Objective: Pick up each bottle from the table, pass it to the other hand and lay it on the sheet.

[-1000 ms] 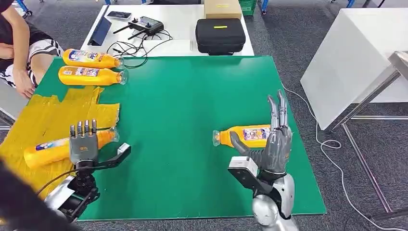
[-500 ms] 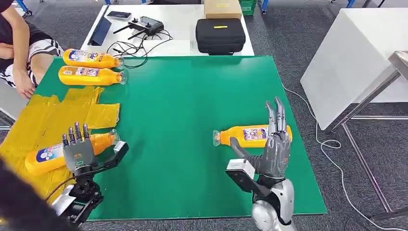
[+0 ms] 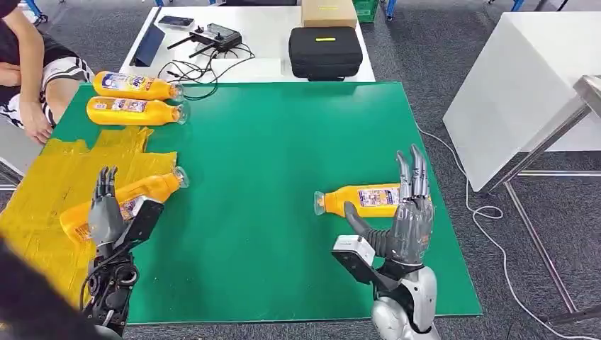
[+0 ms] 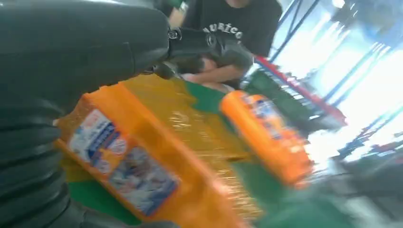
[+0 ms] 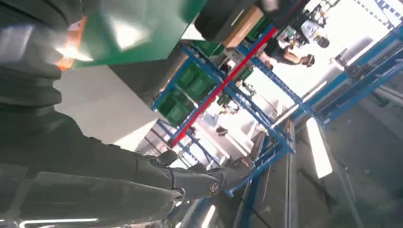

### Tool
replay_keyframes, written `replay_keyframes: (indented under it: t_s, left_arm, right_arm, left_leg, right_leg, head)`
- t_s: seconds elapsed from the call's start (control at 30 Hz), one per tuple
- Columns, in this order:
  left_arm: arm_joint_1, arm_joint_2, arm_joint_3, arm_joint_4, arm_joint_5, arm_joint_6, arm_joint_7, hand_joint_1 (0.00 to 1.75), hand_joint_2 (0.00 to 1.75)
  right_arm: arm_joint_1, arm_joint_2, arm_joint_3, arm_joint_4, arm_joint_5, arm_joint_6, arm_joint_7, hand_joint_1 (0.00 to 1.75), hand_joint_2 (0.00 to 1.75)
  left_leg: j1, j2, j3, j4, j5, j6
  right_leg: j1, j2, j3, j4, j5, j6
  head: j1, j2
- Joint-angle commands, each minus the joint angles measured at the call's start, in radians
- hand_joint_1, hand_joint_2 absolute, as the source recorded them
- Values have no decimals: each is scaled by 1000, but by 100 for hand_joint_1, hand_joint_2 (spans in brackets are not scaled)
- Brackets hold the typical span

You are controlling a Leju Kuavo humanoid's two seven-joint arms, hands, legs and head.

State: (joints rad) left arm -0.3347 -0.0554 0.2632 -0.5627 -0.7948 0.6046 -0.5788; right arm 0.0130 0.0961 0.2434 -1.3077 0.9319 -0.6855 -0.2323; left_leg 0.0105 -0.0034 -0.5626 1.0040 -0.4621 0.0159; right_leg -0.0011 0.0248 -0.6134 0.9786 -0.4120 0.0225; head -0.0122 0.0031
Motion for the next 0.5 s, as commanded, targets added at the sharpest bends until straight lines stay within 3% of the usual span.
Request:
replay_keyframes:
  t_s: [0.03, 0.4, 0.5]
  left_arm:
    - [109, -88, -167, -410, 203, -120, 0, 0, 175]
    - [95, -67, -205, -357, 298, -131, -3, 0, 175]
    - [91, -74, -217, -363, 366, -201, -11, 0, 175]
  right_arm:
    - [11, -8, -78, 11, -9, -13, -30, 0, 175]
    - [8, 10, -105, 23, 13, -13, -42, 0, 175]
    - [1, 0, -163, 32, 202, -13, -5, 0, 175]
  left_leg:
    - [0, -4, 4, 0, -2, 1]
    - [0, -1, 1, -1, -1, 0]
    - [0, -2, 5, -2, -1, 0]
  right_leg:
    - [0, -7, 6, -1, -4, 1]
    - [0, -4, 3, -1, -1, 0]
    - [0, -5, 6, -1, -2, 0]
  head:
    - [0, 0]
    - [0, 0]
    - [0, 0]
